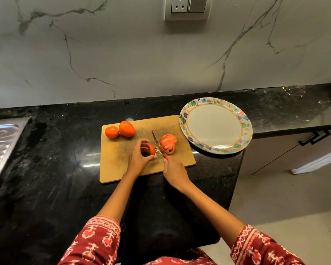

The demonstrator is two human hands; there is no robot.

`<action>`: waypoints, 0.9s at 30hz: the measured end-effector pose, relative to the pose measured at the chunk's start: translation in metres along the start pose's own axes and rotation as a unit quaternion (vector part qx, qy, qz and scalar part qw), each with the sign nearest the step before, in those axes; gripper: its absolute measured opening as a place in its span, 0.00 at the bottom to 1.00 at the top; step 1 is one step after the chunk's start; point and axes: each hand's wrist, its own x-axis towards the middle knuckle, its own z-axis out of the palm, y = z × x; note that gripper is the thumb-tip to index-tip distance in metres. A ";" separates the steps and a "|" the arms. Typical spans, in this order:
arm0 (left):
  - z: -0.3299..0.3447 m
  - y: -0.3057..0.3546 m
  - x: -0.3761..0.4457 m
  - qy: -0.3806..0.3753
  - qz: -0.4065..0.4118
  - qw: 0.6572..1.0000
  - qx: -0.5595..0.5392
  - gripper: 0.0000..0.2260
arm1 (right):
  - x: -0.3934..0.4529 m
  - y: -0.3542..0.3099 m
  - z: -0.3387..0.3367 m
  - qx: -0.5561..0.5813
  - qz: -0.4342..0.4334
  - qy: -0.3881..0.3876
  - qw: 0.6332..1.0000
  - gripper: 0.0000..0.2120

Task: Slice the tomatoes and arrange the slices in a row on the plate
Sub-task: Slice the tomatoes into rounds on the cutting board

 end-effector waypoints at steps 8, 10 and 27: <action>0.003 -0.007 -0.001 -0.004 0.012 1.000 -0.014 0.22 | -0.014 -0.008 0.004 -0.023 0.018 -0.006 1.000 0.14; 0.002 -0.008 -0.002 -0.005 0.010 1.000 -0.020 0.21 | -0.014 -0.009 0.004 -0.026 0.021 -0.007 0.999 0.15; 0.004 -0.011 -0.002 0.006 -0.010 0.999 -0.045 0.21 | -0.016 -0.020 0.009 -0.082 0.024 -0.001 0.996 0.14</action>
